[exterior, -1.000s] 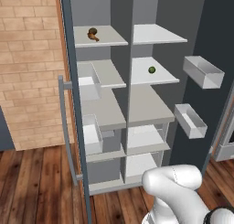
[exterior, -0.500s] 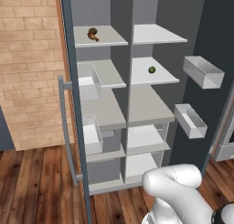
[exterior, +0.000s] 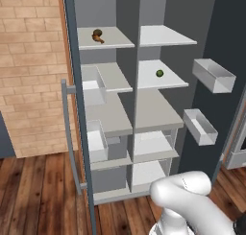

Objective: There's a chicken drumstick in the fridge that needs to be moved to the freezer for freezing. Pick up the chicken drumstick from the fridge, place it on any shelf in the freezer, and close the fridge and freezer doors when done.

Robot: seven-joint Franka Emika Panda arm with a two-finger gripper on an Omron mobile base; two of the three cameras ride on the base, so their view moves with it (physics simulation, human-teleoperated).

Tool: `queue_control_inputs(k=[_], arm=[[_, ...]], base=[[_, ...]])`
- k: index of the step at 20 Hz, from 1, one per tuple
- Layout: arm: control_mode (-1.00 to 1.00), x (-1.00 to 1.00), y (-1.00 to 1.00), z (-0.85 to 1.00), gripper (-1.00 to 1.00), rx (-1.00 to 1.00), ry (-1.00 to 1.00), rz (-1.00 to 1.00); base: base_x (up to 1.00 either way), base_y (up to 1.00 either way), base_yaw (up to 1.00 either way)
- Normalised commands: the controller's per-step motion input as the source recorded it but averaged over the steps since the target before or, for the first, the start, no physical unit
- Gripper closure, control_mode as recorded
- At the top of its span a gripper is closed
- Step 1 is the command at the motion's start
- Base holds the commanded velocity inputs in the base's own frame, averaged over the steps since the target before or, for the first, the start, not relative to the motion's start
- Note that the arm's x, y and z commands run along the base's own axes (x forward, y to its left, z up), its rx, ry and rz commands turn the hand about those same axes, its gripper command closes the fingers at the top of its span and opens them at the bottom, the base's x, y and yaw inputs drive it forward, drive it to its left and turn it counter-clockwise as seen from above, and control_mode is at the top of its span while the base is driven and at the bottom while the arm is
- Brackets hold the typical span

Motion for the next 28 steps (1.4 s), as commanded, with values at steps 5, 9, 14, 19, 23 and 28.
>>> queue_control_inputs(k=[5,9,14,19,23,28], arm=[[-1.00,0.27,-0.92,-0.06,-1.00,0.14,0.00,0.15],[-1.00,0.10,-0.93,-0.03,-1.00,0.13,-0.06,0.14],[-1.00,0.30,-0.43,-0.26,-1.00,0.04,-0.20,0.04],[-1.00,0.40,-0.24,-0.39,-1.00,0.02,-0.23,0.00],[-1.00,0.13,-0.06,-0.29,-1.00,0.02,-0.27,0.12],[-1.00,0.39,0.00,-0.34,-1.00,0.00,-0.16,0.14]], base=[[0.00,0.00,0.00],[0.00,0.00,0.00],[0.00,0.00,0.00],[0.00,0.00,0.00],[0.00,0.00,0.00],[0.00,0.00,0.00]])
